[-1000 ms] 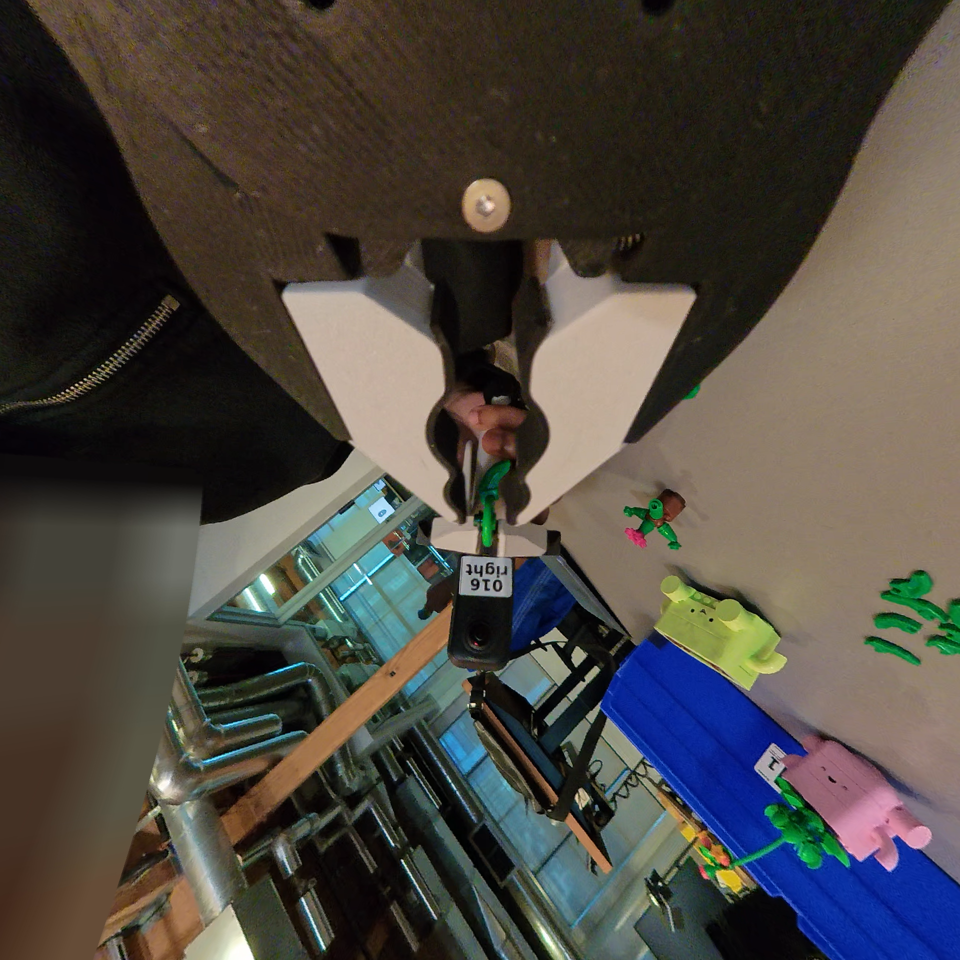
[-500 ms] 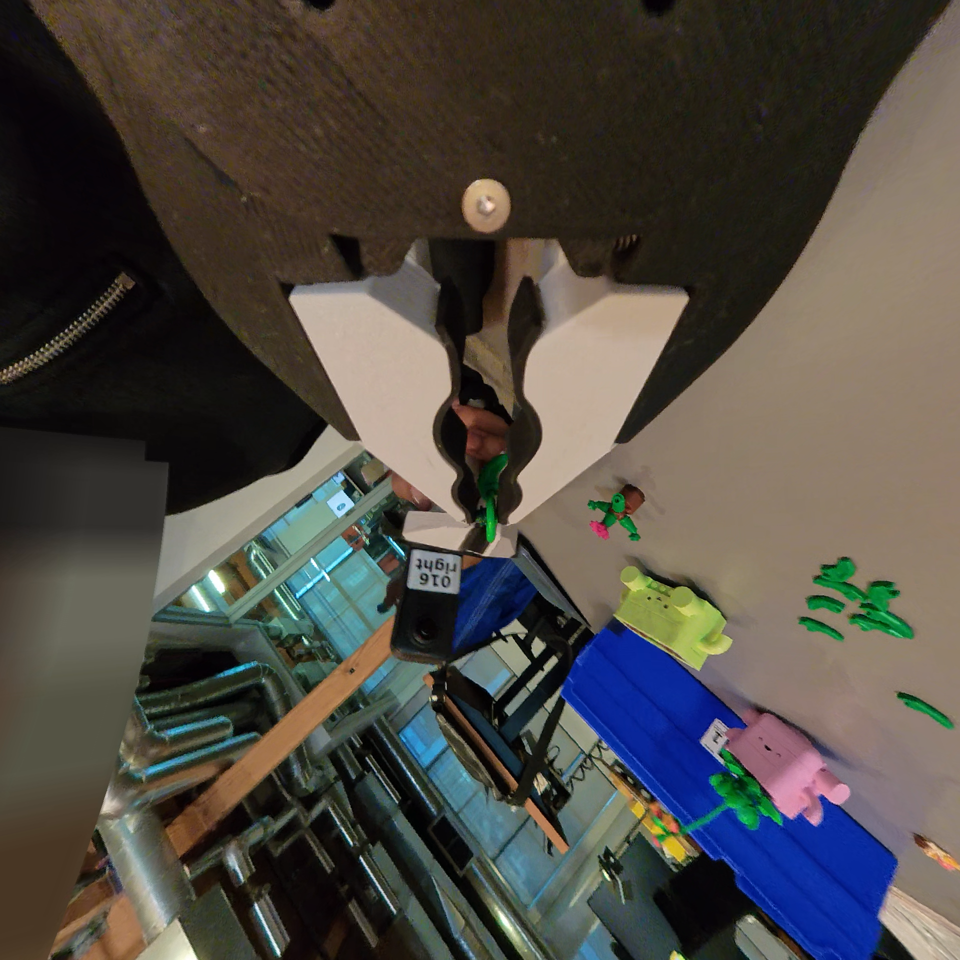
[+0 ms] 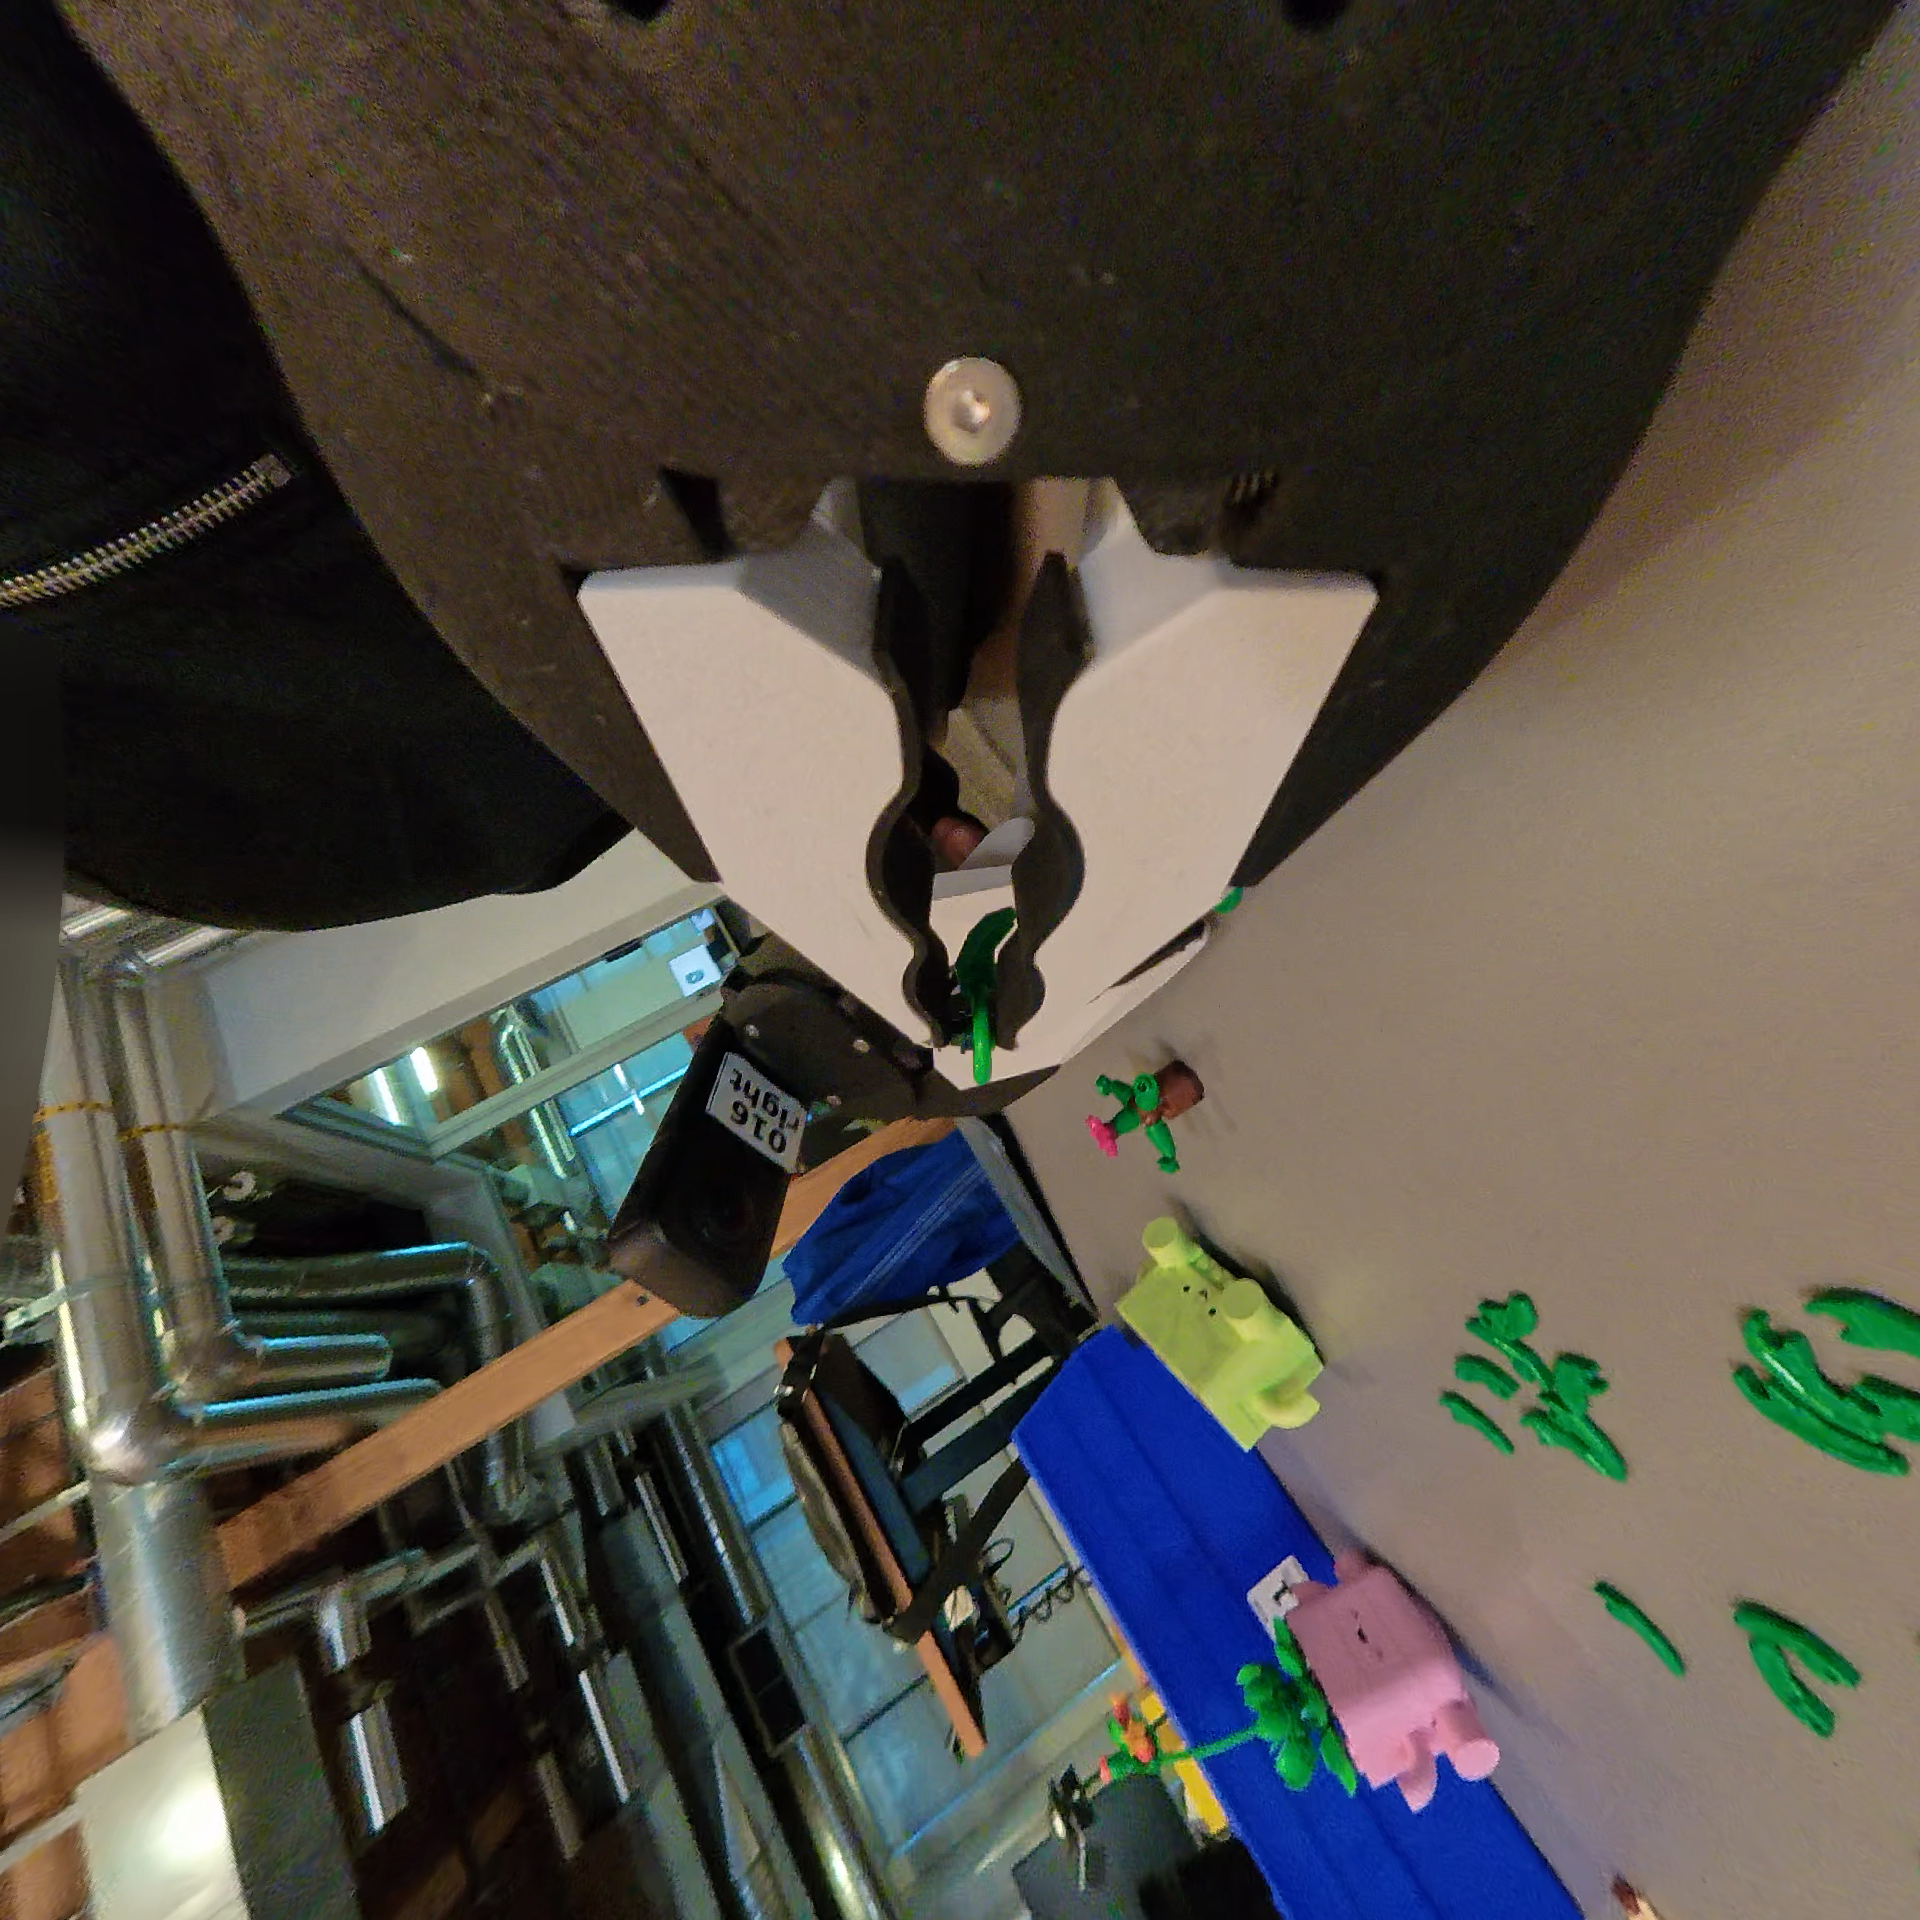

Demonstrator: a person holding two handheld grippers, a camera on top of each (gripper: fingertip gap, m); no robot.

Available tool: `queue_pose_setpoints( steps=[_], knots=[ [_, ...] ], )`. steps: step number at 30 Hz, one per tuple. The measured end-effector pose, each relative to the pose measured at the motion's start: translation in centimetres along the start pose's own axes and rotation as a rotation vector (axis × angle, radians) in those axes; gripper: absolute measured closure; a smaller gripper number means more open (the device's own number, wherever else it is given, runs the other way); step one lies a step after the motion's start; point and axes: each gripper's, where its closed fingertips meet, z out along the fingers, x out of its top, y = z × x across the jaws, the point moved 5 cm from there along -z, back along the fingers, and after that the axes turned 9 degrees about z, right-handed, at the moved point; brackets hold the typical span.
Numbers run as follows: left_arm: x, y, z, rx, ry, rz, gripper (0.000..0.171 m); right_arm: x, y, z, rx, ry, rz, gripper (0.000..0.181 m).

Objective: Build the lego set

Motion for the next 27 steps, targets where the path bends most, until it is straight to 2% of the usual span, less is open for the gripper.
queue_pose_setpoints(
  steps=[7,15,18,20,23,27],
  knots=[
    [-0.9,0.0,0.1,0.035,-0.081,0.001,0.166,-0.6,-0.2,0.5,-0.094,-0.068,-0.118,0.176],
    [-2.8,-0.5,0.4,0.127,-0.258,0.023,0.165,-1.6,-1.5,-0.4,-0.101,-0.058,-0.249,0.181],
    [-2.9,-0.6,0.7,0.126,-0.247,-0.011,0.165,-1.3,-1.9,-1.2,-0.134,0.010,-0.317,0.181],
    [-2.8,-0.8,0.5,0.136,-0.236,-0.017,0.165,-1.4,-1.8,-1.2,-0.151,-0.002,-0.336,0.181],
    [-2.9,-0.8,0.5,0.137,-0.250,-0.018,0.165,-1.9,-2.1,-1.0,-0.119,-0.023,-0.330,0.181],
    [-3.0,-0.6,0.7,0.121,-0.241,-0.026,0.165,-0.7,-3.0,-1.9,-0.002,0.085,-0.217,0.181]
  ],
)
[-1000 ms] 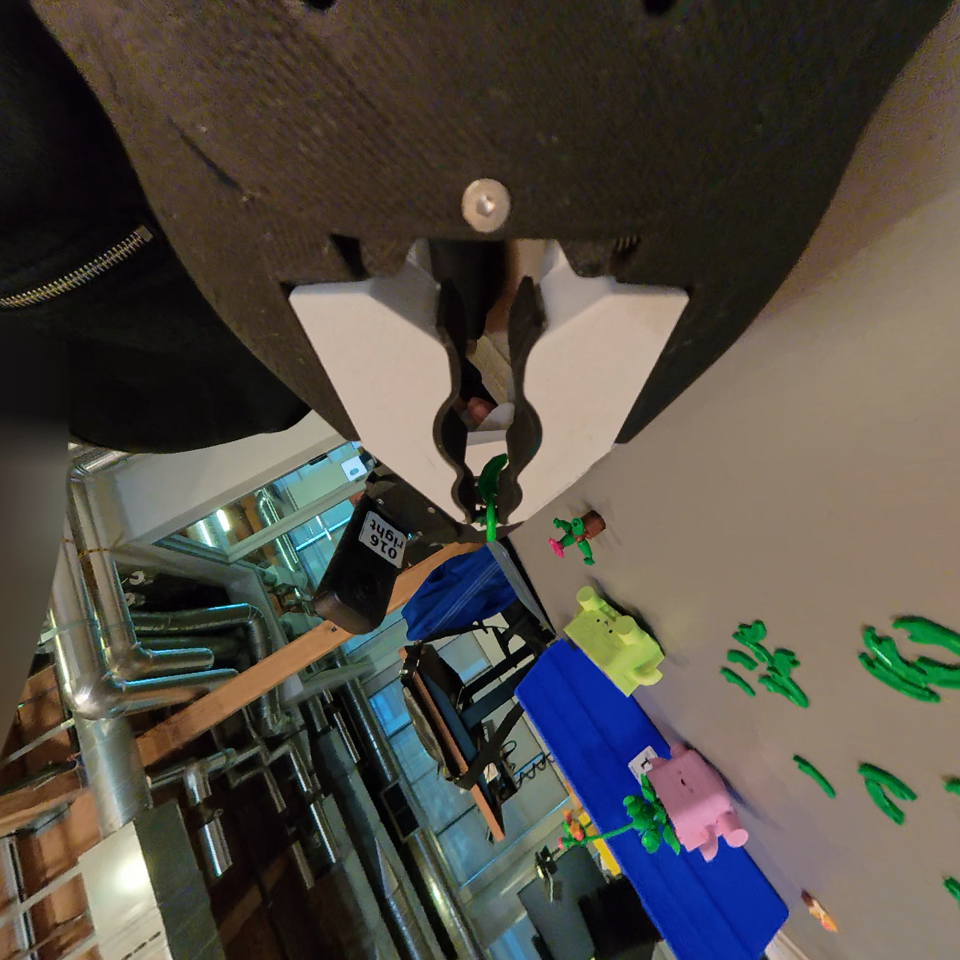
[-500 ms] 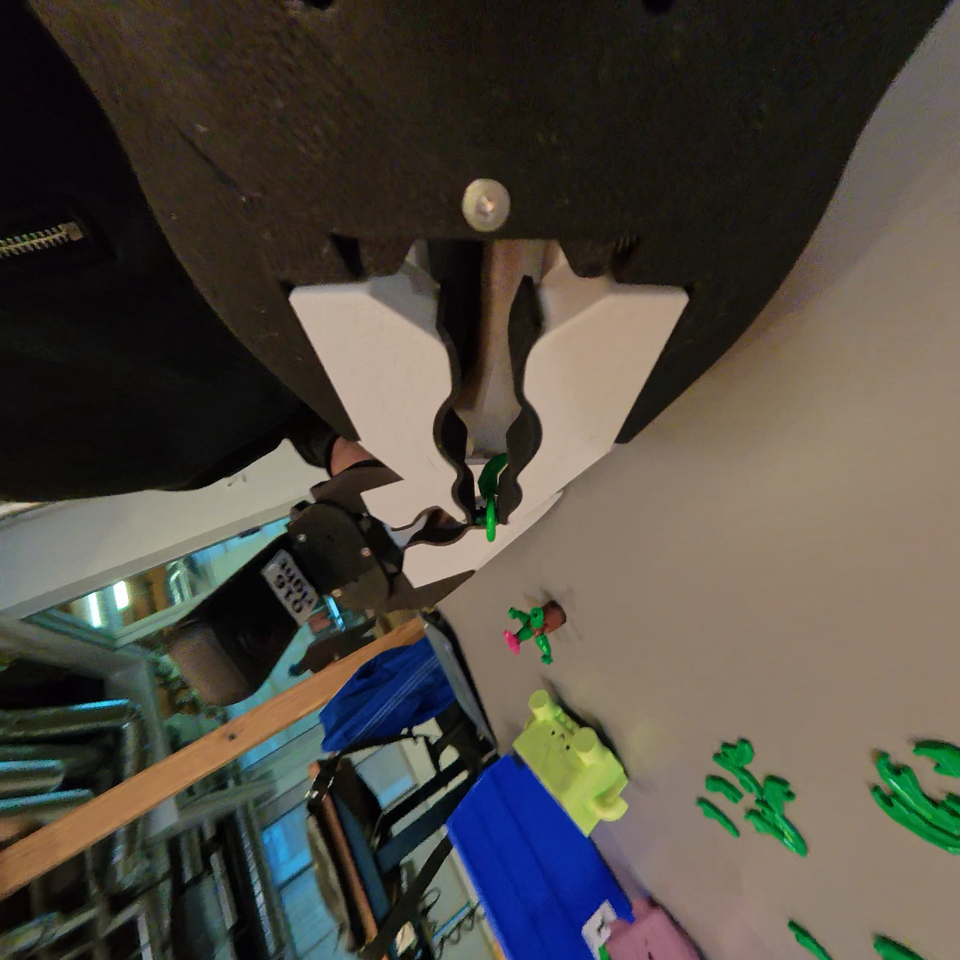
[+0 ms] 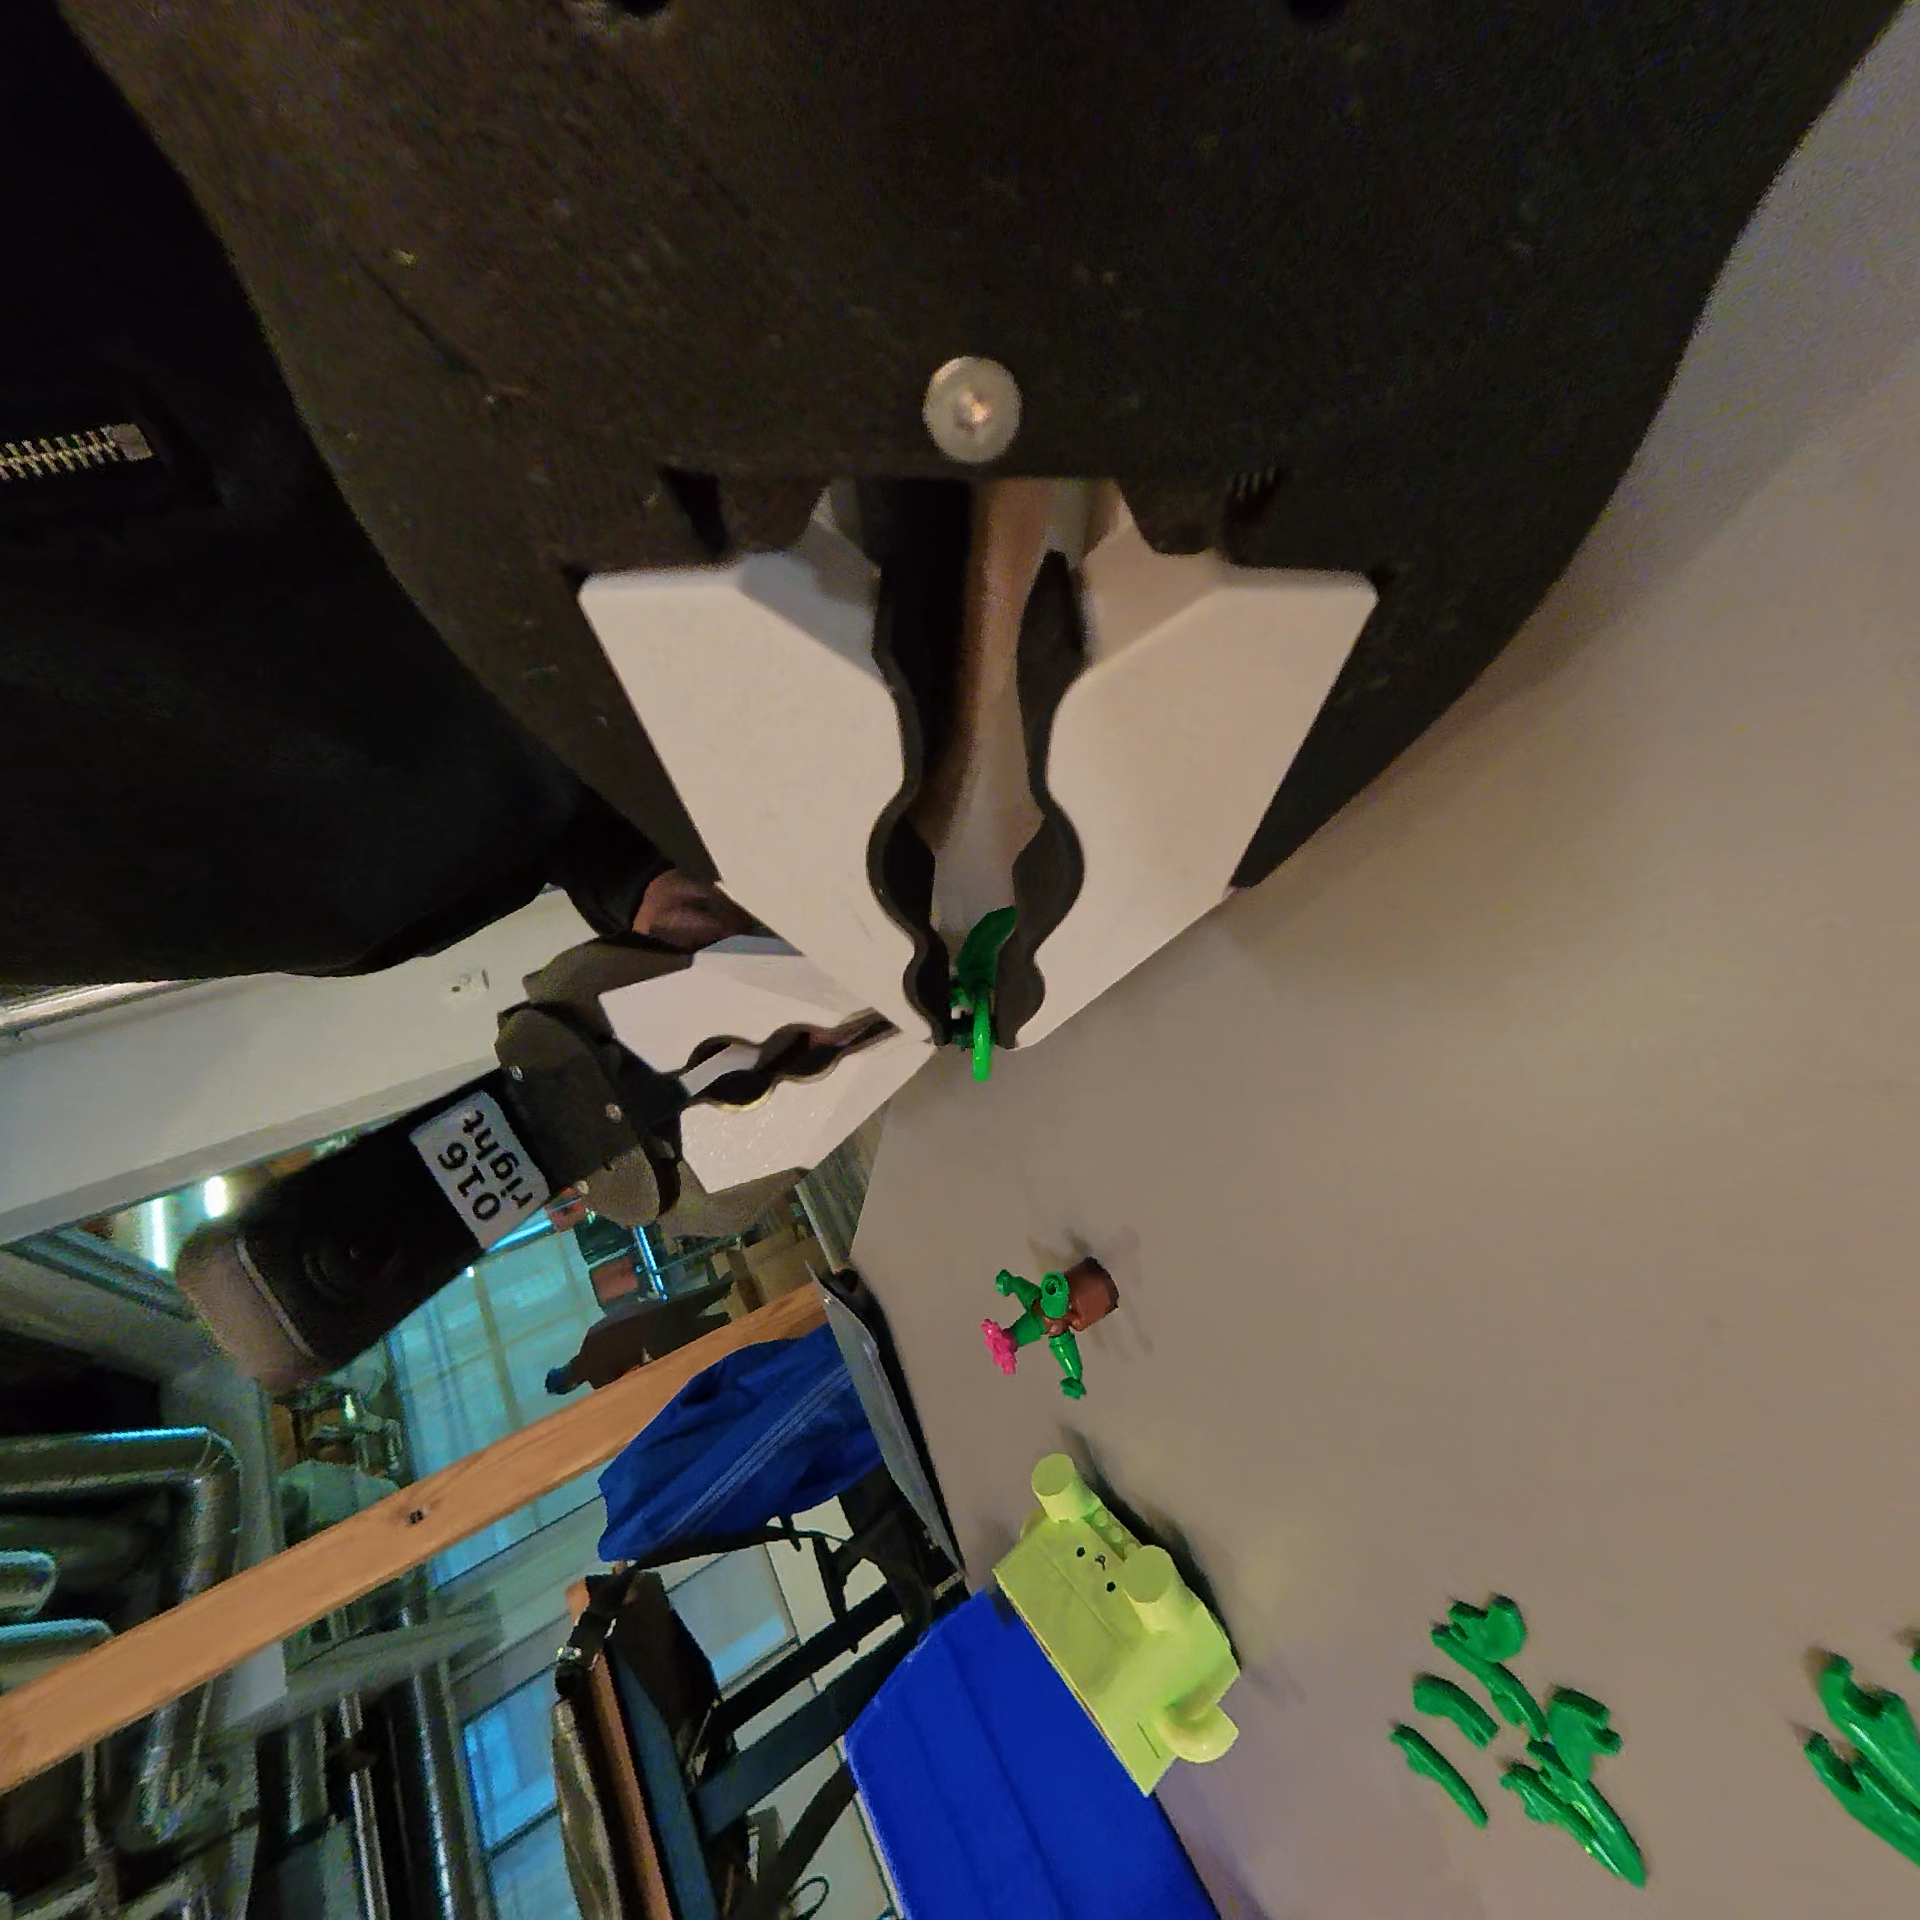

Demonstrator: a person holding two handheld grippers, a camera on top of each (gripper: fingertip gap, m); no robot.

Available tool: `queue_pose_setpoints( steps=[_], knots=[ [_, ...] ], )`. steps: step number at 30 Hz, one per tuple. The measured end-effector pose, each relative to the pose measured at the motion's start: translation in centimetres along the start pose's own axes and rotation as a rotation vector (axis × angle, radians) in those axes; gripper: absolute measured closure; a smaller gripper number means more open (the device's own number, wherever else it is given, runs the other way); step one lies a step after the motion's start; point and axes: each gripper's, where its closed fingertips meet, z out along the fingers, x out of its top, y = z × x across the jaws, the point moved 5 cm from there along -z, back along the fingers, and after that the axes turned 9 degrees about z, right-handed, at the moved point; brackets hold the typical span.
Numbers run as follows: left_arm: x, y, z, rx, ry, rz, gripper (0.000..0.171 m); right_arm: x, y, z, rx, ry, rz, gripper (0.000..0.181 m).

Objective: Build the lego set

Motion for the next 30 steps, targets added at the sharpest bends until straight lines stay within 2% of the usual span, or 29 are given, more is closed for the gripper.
queue_pose_setpoints(
  steps=[4,15,17,30],
  knots=[
    [0.1,0.5,0.1,-0.038,0.014,0.005,0.165,1.3,0.1,-1.1,0.103,0.112,0.140,0.181],
    [0.4,2.2,0.3,-0.227,0.069,-0.005,0.166,2.2,0.5,-2.2,0.447,0.247,0.546,0.181],
    [0.4,2.6,0.2,-0.265,0.079,-0.002,0.165,2.1,0.8,-2.3,0.462,0.253,0.585,0.181],
    [0.4,2.2,0.3,-0.202,0.079,0.042,0.165,1.5,0.9,-1.8,0.489,0.194,0.661,0.181]
  ],
)
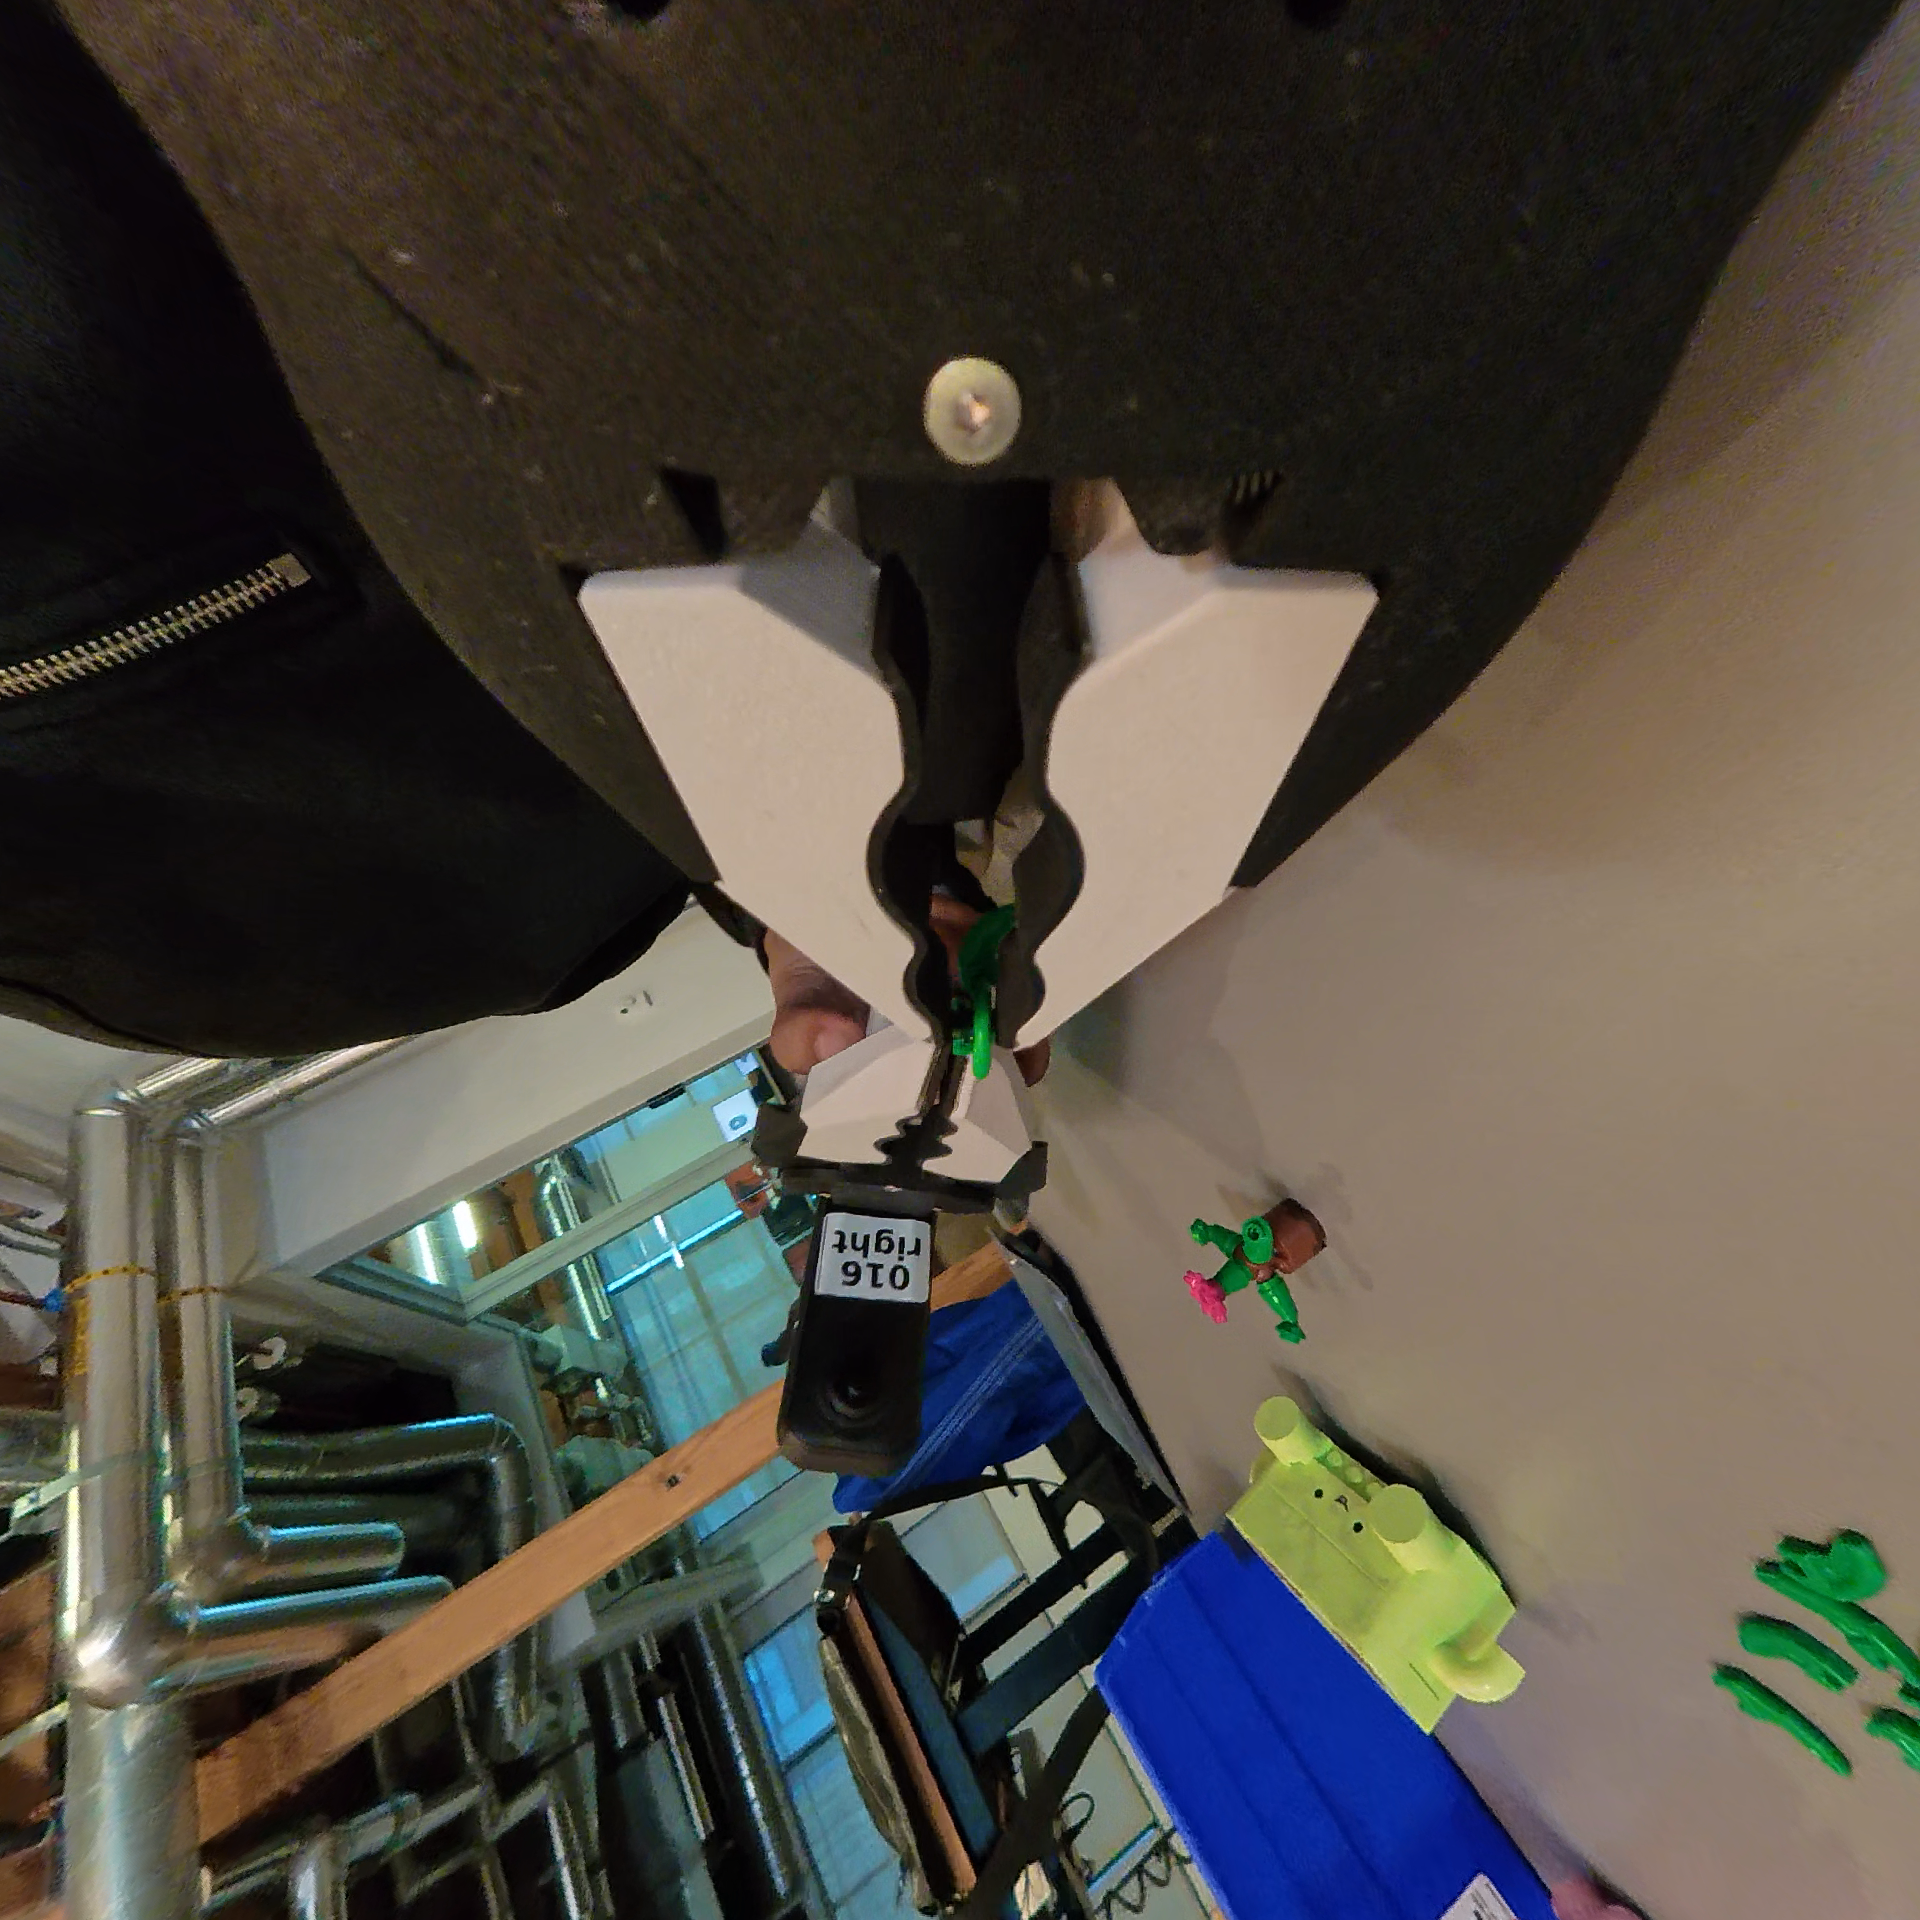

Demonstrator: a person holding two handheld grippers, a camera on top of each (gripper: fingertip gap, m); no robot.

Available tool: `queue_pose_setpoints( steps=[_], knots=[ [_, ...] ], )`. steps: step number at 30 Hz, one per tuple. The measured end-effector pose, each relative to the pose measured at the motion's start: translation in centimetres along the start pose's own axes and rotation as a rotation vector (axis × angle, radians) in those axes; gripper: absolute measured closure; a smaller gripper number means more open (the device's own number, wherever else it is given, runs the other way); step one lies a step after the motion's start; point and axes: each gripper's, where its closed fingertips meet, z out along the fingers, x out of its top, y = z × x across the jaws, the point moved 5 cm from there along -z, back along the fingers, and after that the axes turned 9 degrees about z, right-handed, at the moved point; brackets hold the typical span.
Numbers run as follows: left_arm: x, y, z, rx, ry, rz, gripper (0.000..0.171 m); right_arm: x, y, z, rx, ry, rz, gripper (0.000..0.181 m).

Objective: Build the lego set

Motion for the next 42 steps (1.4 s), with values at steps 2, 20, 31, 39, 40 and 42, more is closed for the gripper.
queue_pose_setpoints(
  steps=[2,20,31,39,40,42],
  knots=[
    [-0.3,-0.3,0.1,0.035,-0.036,-0.001,0.166,-0.3,0.3,-0.1,-0.021,-0.019,0.001,0.181],
    [-0.6,-1.0,0.2,0.112,-0.067,0.000,0.165,-3.0,3.0,-5.0,-0.509,-0.220,-0.221,0.162],
    [-0.6,-1.0,0.1,0.115,-0.063,0.002,0.165,-5.6,1.0,-3.2,-0.597,-0.420,-1.059,0.145],
    [-0.6,-1.0,0.1,0.115,-0.061,0.000,0.165,-6.3,2.2,-2.6,-0.657,-0.513,-1.181,0.153],
    [-0.6,-1.0,0.1,0.115,-0.061,0.000,0.165,-6.4,2.2,-2.6,-0.658,-0.514,-1.190,0.154],
    [-0.6,-1.0,0.1,0.115,-0.061,-0.001,0.165,-6.5,2.0,-2.7,-0.659,-0.519,-1.199,0.159]
  ],
)
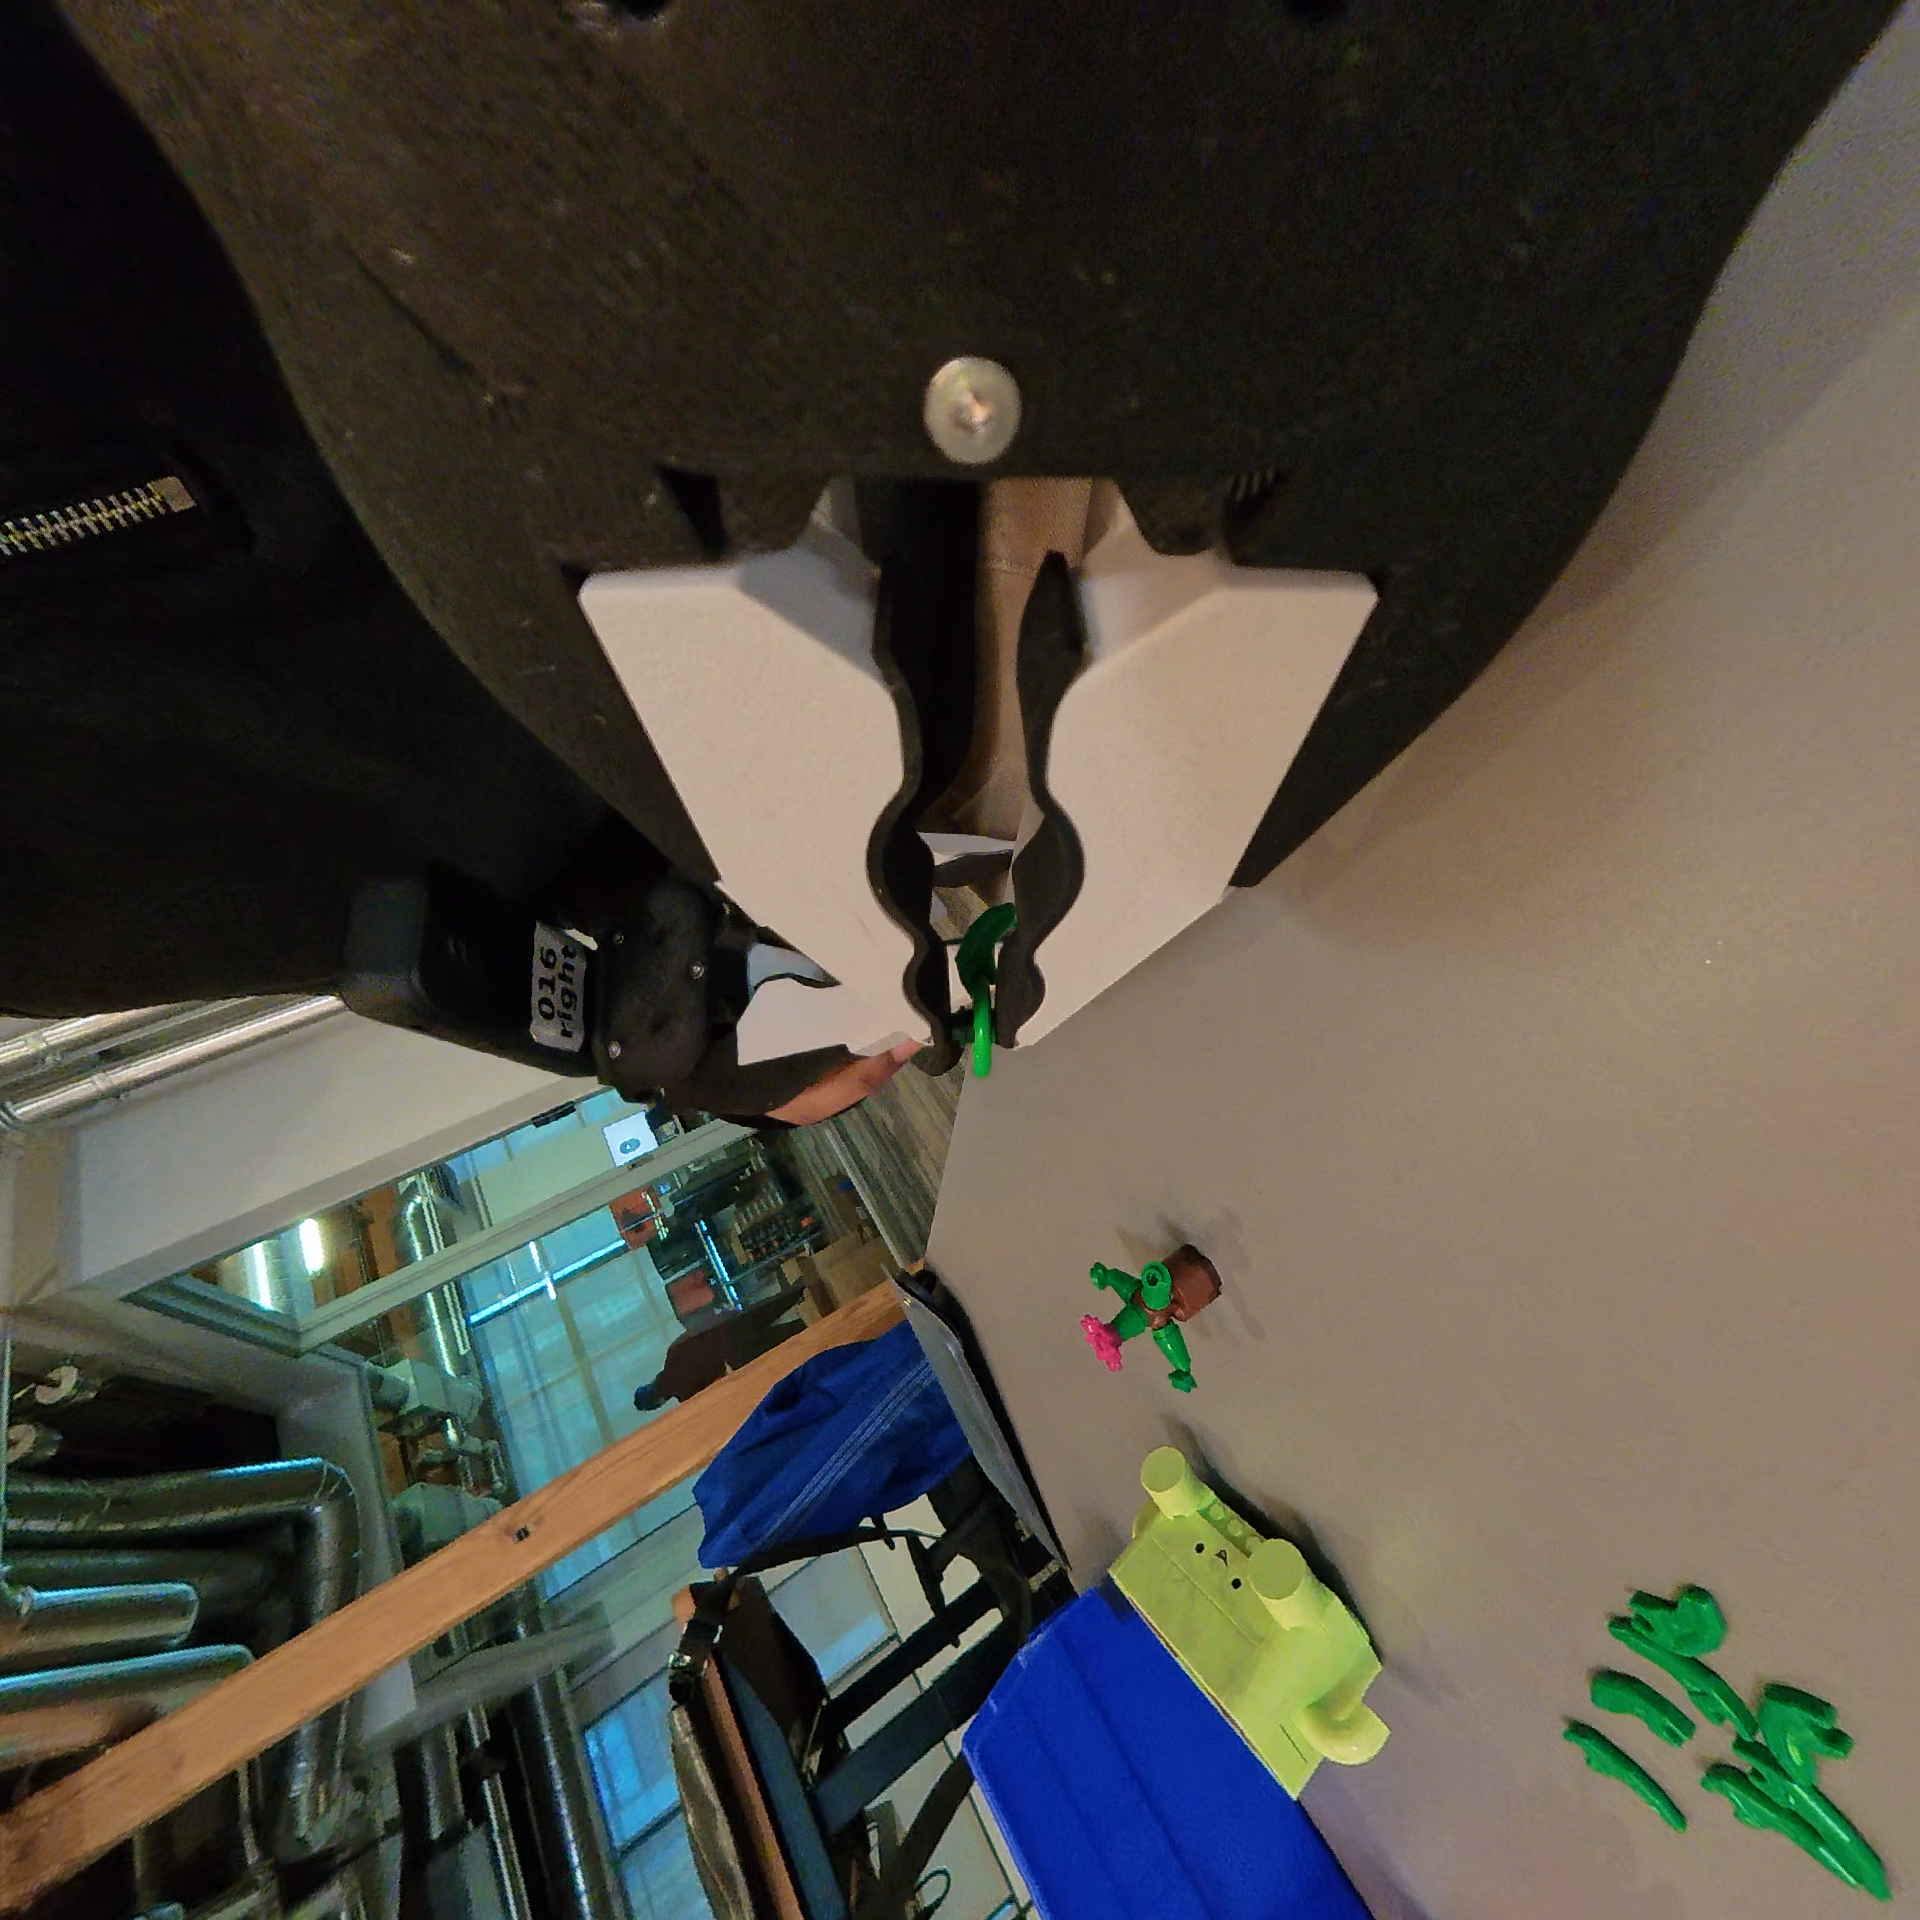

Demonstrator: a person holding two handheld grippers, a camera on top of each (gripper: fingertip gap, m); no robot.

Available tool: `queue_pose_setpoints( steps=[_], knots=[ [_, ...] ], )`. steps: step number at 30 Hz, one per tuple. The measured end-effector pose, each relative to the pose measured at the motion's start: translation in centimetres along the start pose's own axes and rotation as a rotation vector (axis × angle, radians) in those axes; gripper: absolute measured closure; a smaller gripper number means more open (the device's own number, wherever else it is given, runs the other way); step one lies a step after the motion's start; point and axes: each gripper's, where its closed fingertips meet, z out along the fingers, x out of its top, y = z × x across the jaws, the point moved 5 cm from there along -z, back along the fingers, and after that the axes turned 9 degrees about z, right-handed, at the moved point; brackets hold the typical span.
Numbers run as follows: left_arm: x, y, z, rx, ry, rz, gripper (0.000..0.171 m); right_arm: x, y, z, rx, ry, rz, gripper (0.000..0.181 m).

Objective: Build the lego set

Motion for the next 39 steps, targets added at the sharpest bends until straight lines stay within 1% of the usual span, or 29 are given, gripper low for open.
queue_pose_setpoints(
  steps=[6,10,18,22,30,34,39],
  knots=[
    [-0.01,0.00,0.01,0.000,-0.001,0.000,0.165,-0.06,-0.18,-0.31,-0.011,0.002,0.005,0.162],
    [-0.01,0.00,0.01,0.000,-0.001,0.000,0.165,0.23,-0.26,-0.45,-0.035,0.034,-0.029,0.163],
    [-0.04,0.00,0.01,0.000,-0.001,-0.001,0.165,0.25,-0.68,-0.29,-0.033,0.034,-0.070,0.171],
    [-0.04,0.00,0.01,-0.001,-0.001,-0.001,0.165,0.40,-0.89,-0.44,-0.024,0.036,-0.077,0.178],
    [-0.04,0.01,0.00,-0.003,-0.001,-0.003,0.165,0.40,-0.87,-0.43,-0.020,0.036,-0.066,0.177],
    [-0.03,0.00,0.00,-0.004,0.000,-0.003,0.165,0.43,-0.80,-0.41,-0.041,0.033,-0.085,0.171],
    [-0.02,-0.01,0.00,-0.004,0.000,-0.004,0.165,0.37,-0.81,-0.16,-0.033,0.028,-0.082,0.171]
  ],
)
